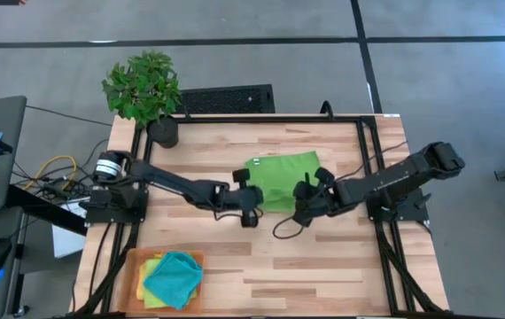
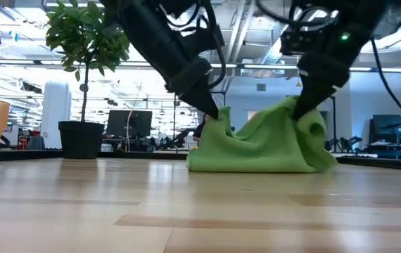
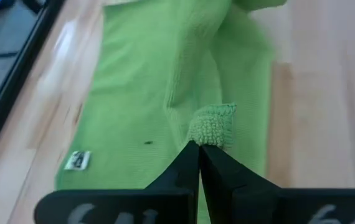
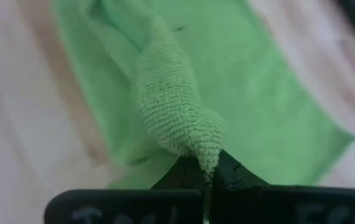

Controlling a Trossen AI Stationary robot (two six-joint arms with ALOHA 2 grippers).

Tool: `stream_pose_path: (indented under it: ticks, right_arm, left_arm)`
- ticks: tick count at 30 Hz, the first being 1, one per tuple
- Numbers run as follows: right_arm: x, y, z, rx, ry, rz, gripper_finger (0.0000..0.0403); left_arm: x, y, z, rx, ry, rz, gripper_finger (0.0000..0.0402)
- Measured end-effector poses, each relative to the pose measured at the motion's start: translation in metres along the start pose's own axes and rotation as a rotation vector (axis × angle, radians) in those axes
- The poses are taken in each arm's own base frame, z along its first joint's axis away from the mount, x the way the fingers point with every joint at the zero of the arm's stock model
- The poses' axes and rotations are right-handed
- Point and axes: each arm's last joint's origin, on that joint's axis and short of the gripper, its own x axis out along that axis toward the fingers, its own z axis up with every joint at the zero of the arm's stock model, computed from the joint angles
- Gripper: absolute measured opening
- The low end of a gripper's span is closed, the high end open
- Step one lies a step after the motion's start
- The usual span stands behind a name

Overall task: Fold microfiber towels
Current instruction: Fold the green towel

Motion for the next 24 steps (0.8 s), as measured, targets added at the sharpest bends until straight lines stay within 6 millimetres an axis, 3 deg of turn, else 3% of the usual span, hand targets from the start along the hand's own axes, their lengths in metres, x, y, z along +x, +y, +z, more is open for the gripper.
stream_pose_path:
  ticks: [17,24]
  right_arm:
    - [0.028,-0.07,0.025,-0.039,0.088,-0.296,0.0013]
    - [0.037,-0.085,0.031,0.007,0.098,-0.256,0.0017]
  left_arm:
    - [0.023,0.06,-0.011,-0.247,0.088,0.192,0.0]
    - [0.027,0.072,-0.014,-0.303,0.101,0.211,0.0007]
